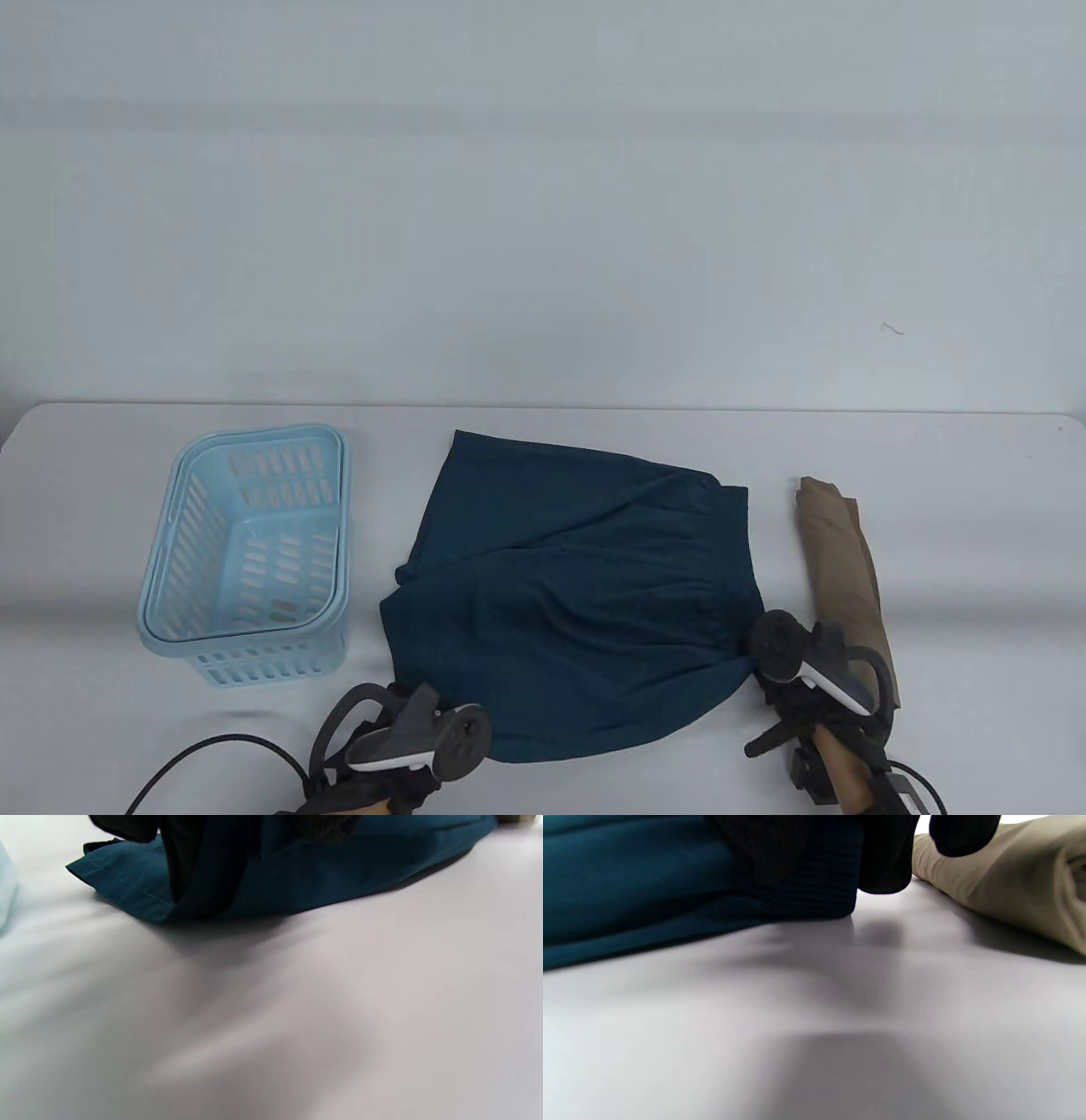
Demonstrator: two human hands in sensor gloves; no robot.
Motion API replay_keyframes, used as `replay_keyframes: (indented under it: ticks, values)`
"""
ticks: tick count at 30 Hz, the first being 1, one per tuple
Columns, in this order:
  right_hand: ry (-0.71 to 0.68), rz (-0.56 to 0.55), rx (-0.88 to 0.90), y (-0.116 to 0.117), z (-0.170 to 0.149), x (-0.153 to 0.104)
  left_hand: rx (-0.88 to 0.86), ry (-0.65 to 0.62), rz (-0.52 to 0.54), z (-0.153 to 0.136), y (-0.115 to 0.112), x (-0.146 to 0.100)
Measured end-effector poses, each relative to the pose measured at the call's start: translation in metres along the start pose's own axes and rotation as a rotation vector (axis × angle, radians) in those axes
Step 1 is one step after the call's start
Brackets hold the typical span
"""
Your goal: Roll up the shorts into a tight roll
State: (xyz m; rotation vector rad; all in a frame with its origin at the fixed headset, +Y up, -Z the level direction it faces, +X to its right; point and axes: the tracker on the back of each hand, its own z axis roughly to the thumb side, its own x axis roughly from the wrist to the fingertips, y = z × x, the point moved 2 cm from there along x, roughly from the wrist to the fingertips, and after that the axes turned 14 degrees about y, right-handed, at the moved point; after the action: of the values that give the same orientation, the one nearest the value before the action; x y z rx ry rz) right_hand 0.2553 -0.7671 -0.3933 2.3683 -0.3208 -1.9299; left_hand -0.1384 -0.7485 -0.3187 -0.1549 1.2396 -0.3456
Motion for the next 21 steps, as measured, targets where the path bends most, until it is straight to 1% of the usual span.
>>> replay_keyframes:
  ticks: [3, 5, 8, 13, 16, 19, 21]
  values:
    - [-0.025, 0.013, 0.046, -0.011, -0.003, -0.005, -0.151, -0.004, 0.022, -0.014, 0.023, -0.012]
    - [-0.04, 0.037, 0.093, -0.02, -0.004, -0.008, -0.227, -0.009, 0.067, -0.022, 0.043, -0.024]
    - [-0.074, 0.089, 0.192, -0.037, -0.008, -0.014, -0.291, -0.024, 0.153, -0.032, 0.072, -0.045]
    - [-0.15, 0.214, 0.35, -0.064, -0.014, -0.027, -0.362, -0.07, 0.235, -0.043, 0.111, -0.082]
    - [-0.206, 0.288, 0.415, -0.077, -0.018, -0.036, -0.396, -0.093, 0.267, -0.05, 0.128, -0.101]
    - [-0.261, 0.358, 0.474, -0.088, -0.021, -0.043, -0.43, -0.108, 0.288, -0.056, 0.141, -0.113]
    - [-0.286, 0.39, 0.503, -0.093, -0.022, -0.047, -0.442, -0.095, 0.299, -0.06, 0.148, -0.116]
